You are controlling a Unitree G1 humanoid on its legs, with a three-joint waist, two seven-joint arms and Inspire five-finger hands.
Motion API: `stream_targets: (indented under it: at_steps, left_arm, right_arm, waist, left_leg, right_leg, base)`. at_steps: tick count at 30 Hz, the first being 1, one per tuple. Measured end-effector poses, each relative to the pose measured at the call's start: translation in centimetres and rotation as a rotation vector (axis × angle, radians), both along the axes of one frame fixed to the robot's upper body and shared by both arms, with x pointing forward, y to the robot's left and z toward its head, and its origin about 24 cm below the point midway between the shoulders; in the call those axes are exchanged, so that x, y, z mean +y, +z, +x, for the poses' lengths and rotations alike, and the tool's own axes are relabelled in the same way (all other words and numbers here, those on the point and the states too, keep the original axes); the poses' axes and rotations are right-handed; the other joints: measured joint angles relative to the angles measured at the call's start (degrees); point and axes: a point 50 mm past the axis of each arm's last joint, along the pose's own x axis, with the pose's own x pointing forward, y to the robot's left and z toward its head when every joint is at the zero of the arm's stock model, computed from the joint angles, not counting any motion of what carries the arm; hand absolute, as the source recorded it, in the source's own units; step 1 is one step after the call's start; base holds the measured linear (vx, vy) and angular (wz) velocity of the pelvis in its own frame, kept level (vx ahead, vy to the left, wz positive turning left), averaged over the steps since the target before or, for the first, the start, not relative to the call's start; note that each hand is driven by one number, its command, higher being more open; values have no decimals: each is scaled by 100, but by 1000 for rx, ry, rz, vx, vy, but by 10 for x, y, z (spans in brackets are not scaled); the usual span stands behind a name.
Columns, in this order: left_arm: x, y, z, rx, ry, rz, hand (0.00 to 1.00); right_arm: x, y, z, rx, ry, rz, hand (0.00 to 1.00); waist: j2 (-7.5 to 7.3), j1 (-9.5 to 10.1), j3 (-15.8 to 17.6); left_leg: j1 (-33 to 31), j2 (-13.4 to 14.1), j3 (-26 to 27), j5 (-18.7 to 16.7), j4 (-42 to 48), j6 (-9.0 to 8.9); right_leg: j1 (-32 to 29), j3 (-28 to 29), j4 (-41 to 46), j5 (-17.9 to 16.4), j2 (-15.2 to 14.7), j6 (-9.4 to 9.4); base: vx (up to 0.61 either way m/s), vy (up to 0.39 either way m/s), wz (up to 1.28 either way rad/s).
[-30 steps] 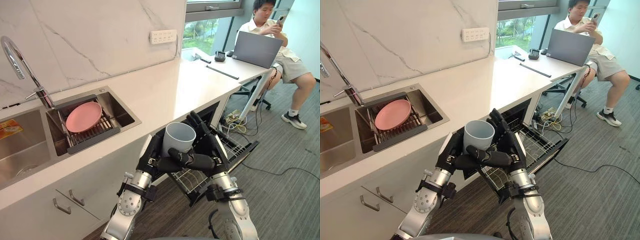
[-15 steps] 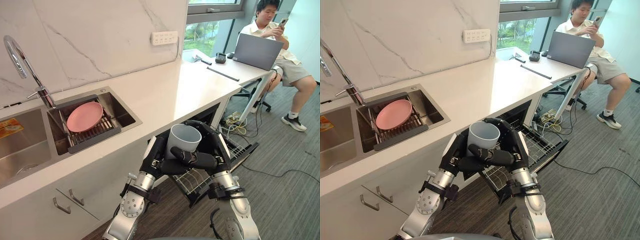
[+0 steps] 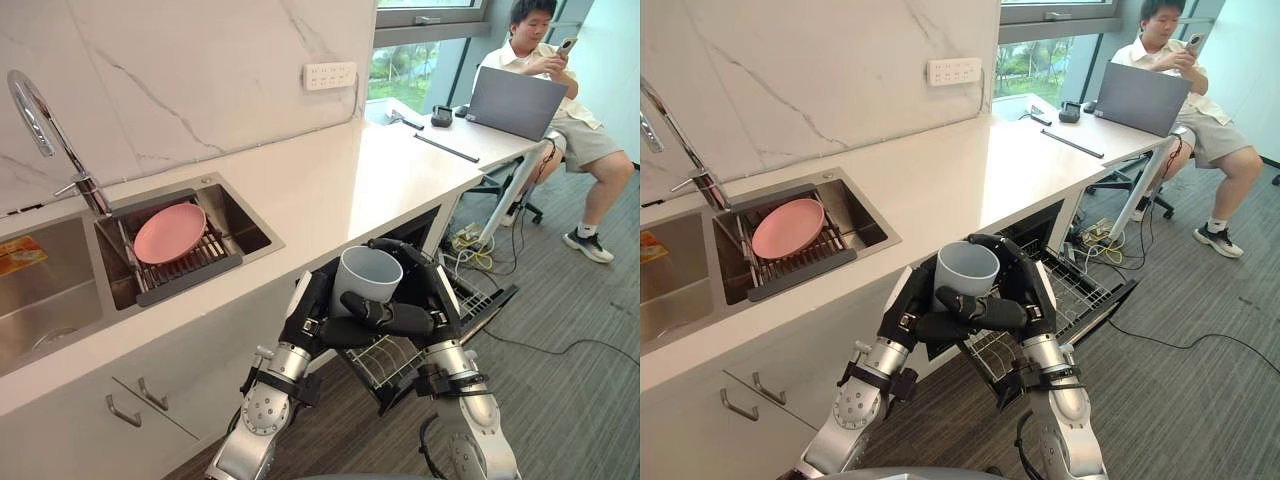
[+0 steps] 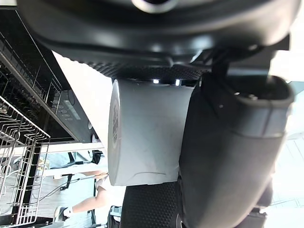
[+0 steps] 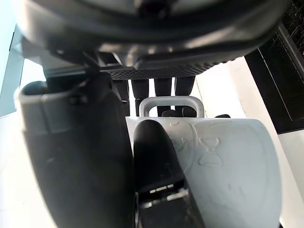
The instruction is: Walk over to the sink, pick up the cup, carry it to the dishwasher, place the cup inside the dishwasher, then close the dishwasher door
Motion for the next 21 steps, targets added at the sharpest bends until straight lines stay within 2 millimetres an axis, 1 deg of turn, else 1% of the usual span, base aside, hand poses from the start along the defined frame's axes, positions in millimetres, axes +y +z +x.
stream_targets:
  at_steps: [5, 6, 11, 16, 21]
  left_arm:
    - [1, 4, 0, -20, 11, 0, 0]
    - [1, 4, 0, -20, 12, 1, 0]
    - [2, 4, 1, -25, 34, 6, 0]
    - [8, 6, 4, -50, 93, 33, 0]
    - [9, 6, 4, -57, 114, 42, 0]
  right_arm:
    - [2, 2, 2, -14, -4, 13, 0]
    - [2, 2, 2, -14, -5, 14, 100]
    - [6, 2, 1, -8, -4, 31, 100]
    - [15, -6, -1, 41, -20, 68, 100]
    - [19, -7, -2, 54, -31, 73, 100]
  waist:
    - [-1, 2, 1]
    - [-1, 2, 1]
    - [-1, -4, 3]
    - [-3, -4, 6]
    - [-7, -9, 8]
  left_leg:
    - [-7, 10, -16, 0, 6, 0]
    - [-7, 11, -16, 0, 6, 0]
    - [-8, 13, -17, 0, 6, -1]
    - [-8, 13, -18, -1, 6, -2]
    - [-8, 12, -18, -2, 4, -3]
  right_leg:
    - [4, -20, 0, -3, -2, 2]
    - [4, -20, 0, -3, -2, 2]
    - [4, -25, 1, -8, -2, 2]
    - [4, -29, 1, -12, -4, 3]
    - [4, -30, 1, -18, -5, 2]
  base:
    - [0, 0, 0]
    - [0, 0, 0]
    - [0, 0, 0]
    - [0, 0, 0]
    - [0, 0, 0]
